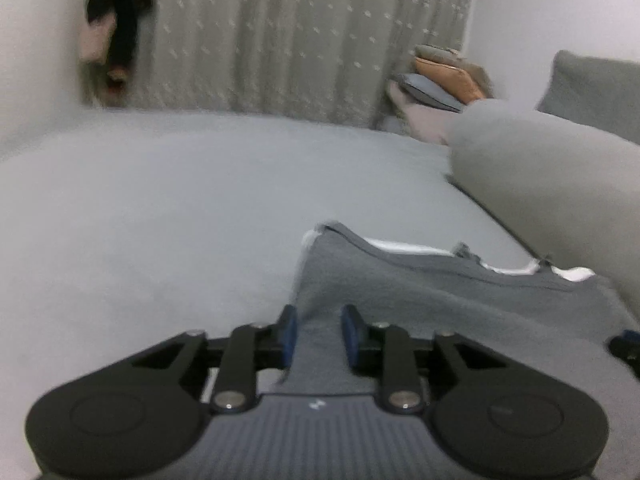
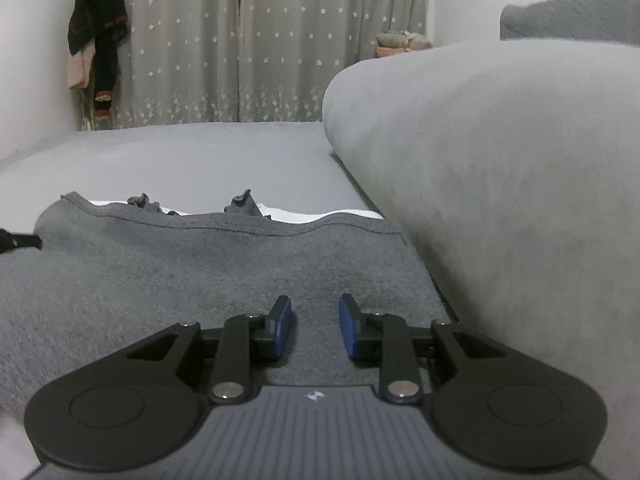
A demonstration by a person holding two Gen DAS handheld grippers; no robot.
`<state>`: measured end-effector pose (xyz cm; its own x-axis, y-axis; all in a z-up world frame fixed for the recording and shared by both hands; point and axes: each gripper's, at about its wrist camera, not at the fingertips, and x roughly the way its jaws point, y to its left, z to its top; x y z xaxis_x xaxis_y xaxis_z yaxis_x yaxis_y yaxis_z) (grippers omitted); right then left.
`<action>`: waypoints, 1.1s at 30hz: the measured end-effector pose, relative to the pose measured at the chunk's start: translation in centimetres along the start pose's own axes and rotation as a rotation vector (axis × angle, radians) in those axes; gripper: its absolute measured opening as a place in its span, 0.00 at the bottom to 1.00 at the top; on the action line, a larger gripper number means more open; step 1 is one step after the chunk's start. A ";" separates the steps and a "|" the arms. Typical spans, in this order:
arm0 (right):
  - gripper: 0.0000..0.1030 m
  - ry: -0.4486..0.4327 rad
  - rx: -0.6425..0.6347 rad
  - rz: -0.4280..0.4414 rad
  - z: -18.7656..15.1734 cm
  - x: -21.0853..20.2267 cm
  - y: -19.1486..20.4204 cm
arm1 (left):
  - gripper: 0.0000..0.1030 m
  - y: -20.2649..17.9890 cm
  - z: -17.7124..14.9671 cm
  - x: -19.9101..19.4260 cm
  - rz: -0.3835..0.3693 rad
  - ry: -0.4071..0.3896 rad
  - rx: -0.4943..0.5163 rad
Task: Fold clothes
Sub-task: 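Carry the folded top onto the clothes stack and lower it with both grippers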
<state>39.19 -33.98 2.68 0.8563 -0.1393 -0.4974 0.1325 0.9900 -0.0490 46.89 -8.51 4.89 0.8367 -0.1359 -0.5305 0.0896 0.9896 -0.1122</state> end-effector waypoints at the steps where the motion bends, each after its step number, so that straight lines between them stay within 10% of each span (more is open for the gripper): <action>1: 0.27 -0.006 0.007 -0.006 0.3 -0.3 0.1 | 0.27 -0.1 0.5 -0.6 0.007 -0.023 0.000; 8: 0.38 -0.076 0.048 0.133 1.4 -4.6 0.9 | 0.27 -0.9 0.0 -4.4 -0.366 -0.033 -0.007; 22: 0.38 0.245 0.055 0.308 5.0 -0.6 7.6 | 0.26 -2.6 -6.8 -4.7 -0.310 -0.202 0.081; 33: 0.37 0.246 0.015 0.101 8.0 7.9 13.9 | 0.26 -1.5 -8.9 -4.3 -0.333 -0.264 0.034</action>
<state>51.78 -21.48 4.99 0.7189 -0.0282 -0.6946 0.0620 0.9978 0.0236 38.35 -9.80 -0.16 0.8681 -0.4366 -0.2360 0.3927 0.8951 -0.2114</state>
